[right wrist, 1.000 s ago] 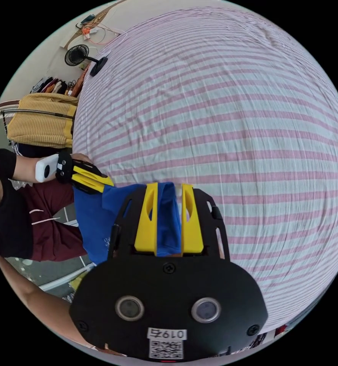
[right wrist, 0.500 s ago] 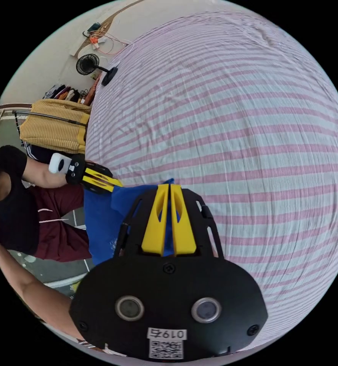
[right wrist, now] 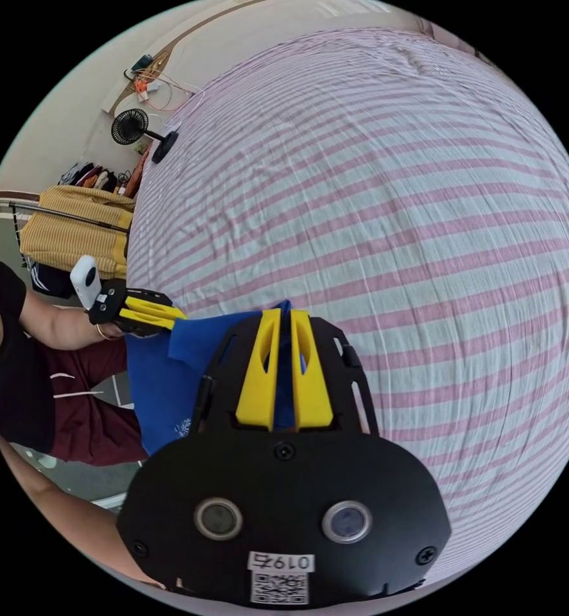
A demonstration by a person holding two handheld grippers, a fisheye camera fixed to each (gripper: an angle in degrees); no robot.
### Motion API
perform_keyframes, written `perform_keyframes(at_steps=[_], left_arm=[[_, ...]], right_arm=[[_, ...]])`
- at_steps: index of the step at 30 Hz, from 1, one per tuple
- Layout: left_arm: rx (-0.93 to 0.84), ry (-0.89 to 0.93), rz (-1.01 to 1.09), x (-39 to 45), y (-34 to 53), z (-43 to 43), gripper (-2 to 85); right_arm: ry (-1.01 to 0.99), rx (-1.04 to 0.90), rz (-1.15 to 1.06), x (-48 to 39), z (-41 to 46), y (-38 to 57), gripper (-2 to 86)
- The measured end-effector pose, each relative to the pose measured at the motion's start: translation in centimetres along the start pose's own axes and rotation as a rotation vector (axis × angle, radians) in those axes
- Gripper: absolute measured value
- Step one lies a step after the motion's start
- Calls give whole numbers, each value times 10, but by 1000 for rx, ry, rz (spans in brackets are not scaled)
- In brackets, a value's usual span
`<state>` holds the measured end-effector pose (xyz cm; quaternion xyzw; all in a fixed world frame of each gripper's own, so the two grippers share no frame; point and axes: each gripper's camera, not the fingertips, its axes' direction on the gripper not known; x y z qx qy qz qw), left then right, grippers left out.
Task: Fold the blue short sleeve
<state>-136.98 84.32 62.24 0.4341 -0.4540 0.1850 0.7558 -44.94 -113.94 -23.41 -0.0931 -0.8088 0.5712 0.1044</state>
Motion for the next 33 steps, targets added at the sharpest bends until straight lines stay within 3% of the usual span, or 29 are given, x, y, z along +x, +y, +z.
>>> perform_keyframes(at_steps=[4, 12, 17, 23, 33], left_arm=[[-2, 76, 20, -34, 8, 6, 12], [-17, 26, 95, -53, 27, 9, 11], [14, -19, 97, -67, 29, -8, 9], [122, -12, 155, -42, 4, -19, 8], [35, 10, 176, -35, -19, 41, 8]], right_arm=[[-2, 5, -19, 2, -8, -10, 45], [17, 92, -2, 0, -25, -11, 4], [-38, -6, 28, 6, -17, -11, 26], [-180, 14, 88, 21, -21, -11, 28], [-212, -138, 121, 22, -10, -22, 49]])
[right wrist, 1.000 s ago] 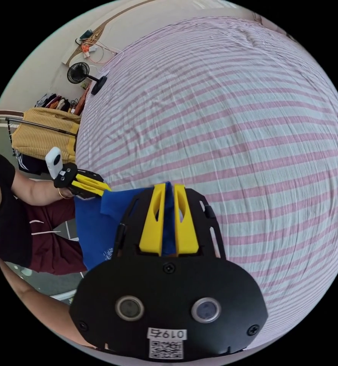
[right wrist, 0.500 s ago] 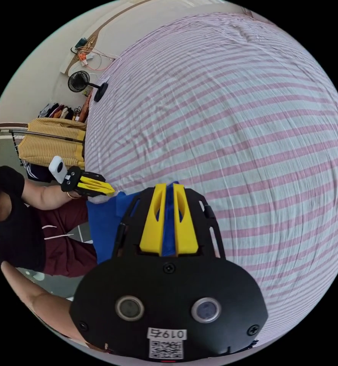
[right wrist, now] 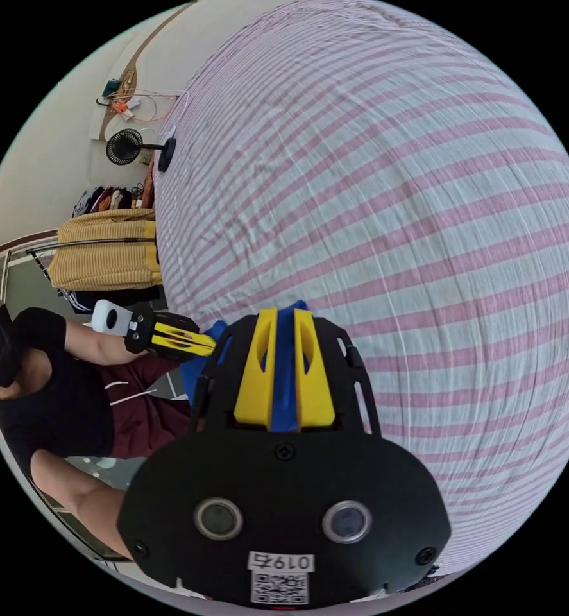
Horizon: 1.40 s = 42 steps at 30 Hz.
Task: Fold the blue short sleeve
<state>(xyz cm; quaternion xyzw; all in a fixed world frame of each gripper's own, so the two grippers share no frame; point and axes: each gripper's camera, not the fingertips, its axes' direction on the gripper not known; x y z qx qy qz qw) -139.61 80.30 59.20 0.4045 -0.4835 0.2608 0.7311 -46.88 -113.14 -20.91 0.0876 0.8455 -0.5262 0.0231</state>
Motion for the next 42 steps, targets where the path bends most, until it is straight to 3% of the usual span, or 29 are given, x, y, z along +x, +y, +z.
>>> perform_keyframes(at_steps=[15, 19, 28, 34, 42], left_arm=[[-44, 28, -31, -11, -38, 22, 9], [-46, 29, -32, -9, -59, 23, 9], [-47, 40, -63, 8, -113, 12, 9], [11, 50, -79, 30, -159, -17, 8], [-20, 42, -100, 72, -219, -16, 8]], right_arm=[[-98, -86, 46, -21, 15, 20, 35], [-144, -27, 95, -25, 16, 35, -4], [-165, 104, 73, -62, 15, 84, -1], [-113, 15, 54, -99, 29, 125, 51], [-53, 57, 66, -145, 47, 175, -5]])
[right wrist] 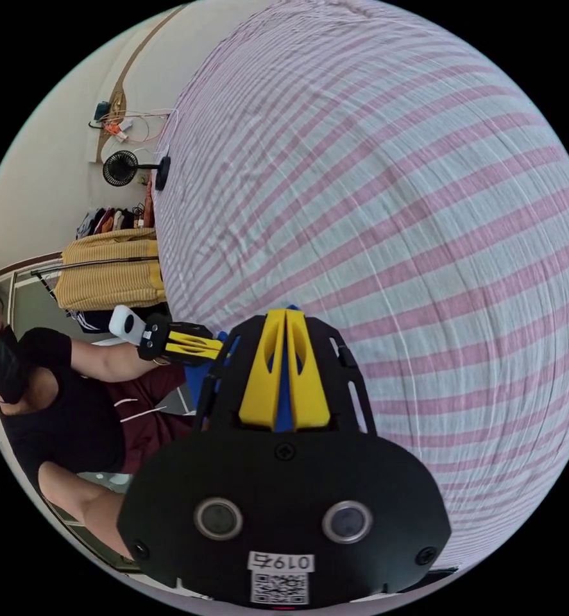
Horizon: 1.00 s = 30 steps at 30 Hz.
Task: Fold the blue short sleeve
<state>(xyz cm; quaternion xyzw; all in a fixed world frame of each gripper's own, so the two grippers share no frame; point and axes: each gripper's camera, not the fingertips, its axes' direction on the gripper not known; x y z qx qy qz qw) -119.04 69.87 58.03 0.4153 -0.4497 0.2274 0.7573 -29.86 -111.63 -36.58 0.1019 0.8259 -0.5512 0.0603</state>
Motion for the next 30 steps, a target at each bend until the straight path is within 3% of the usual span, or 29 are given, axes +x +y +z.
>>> perform_keyframes(at_steps=[6, 11, 15, 20, 25, 30], left_arm=[[19, -28, -3, 68, -43, -29, 8], [21, -157, -47, 136, -79, -67, 8], [19, -131, -23, 210, -106, -103, 9], [-77, -94, 174, 386, -135, -135, 8], [-185, 49, 392, 578, -132, -156, 8], [-297, 56, 520, 791, -103, -135, 7]], right_arm=[[52, 165, -91, -63, -4, 79, -8], [325, 560, -100, -158, -9, 214, -9], [648, 782, 48, -263, 18, 347, -8], [859, 839, 315, -368, 51, 462, -9], [769, 1027, 470, -433, 61, 572, -10], [702, 1087, 496, -440, 66, 662, -9]])
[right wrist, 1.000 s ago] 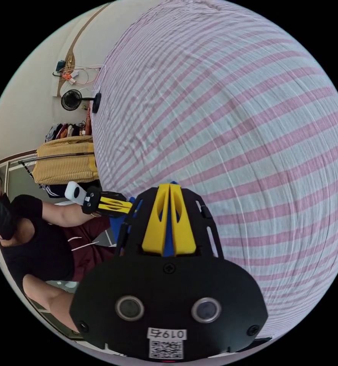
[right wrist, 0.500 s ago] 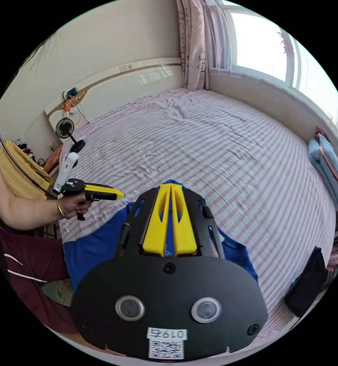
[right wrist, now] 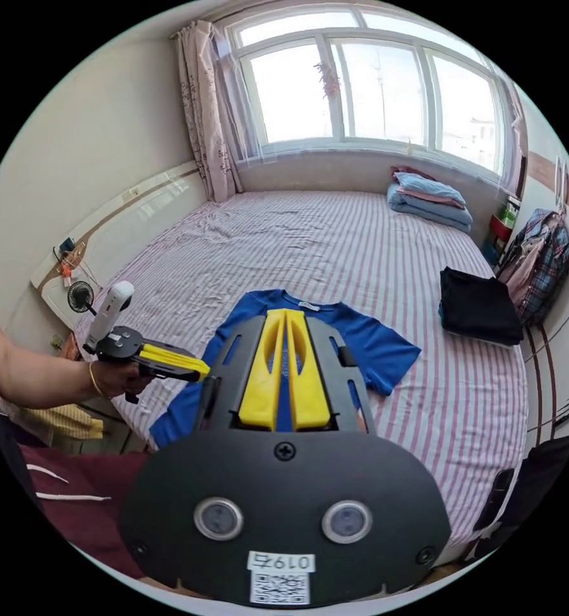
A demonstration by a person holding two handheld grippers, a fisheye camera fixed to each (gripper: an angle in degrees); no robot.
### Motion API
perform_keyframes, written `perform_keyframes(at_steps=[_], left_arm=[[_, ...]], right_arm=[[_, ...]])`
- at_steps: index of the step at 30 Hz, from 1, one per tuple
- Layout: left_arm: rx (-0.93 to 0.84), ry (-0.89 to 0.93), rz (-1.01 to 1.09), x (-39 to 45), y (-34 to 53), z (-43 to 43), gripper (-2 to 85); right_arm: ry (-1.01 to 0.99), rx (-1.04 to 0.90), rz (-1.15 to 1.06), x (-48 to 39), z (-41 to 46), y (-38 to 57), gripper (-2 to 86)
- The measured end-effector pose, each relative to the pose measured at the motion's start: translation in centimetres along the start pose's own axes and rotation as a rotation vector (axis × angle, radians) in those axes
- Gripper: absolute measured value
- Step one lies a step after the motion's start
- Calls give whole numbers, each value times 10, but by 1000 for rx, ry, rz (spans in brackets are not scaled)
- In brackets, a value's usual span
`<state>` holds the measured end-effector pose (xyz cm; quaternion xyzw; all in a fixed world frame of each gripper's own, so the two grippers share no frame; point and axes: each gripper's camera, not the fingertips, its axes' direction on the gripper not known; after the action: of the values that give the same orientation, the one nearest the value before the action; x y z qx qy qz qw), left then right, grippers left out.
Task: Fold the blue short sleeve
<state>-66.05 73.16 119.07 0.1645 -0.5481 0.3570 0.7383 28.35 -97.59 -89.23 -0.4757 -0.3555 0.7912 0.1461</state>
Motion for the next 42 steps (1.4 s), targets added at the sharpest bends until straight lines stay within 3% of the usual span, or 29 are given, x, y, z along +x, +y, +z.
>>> perform_keyframes(at_steps=[4, 9, 17, 26, 42], left_arm=[[-45, -45, -12, 180, -84, 42, 8], [-25, -259, 17, 381, -193, 104, 15], [-107, -785, 399, 628, -375, 225, 31], [-159, -887, 651, 773, -455, 320, 42], [-127, -904, 608, 886, -512, 335, 10]], right_arm=[[-88, -71, 54, 85, -33, 34, -7], [-141, -171, 33, 191, -64, 59, 2], [-197, -240, -39, 300, -77, 73, 57], [-203, -295, -8, 352, -33, 76, 77], [-228, -393, -83, 439, 40, 12, 56]])
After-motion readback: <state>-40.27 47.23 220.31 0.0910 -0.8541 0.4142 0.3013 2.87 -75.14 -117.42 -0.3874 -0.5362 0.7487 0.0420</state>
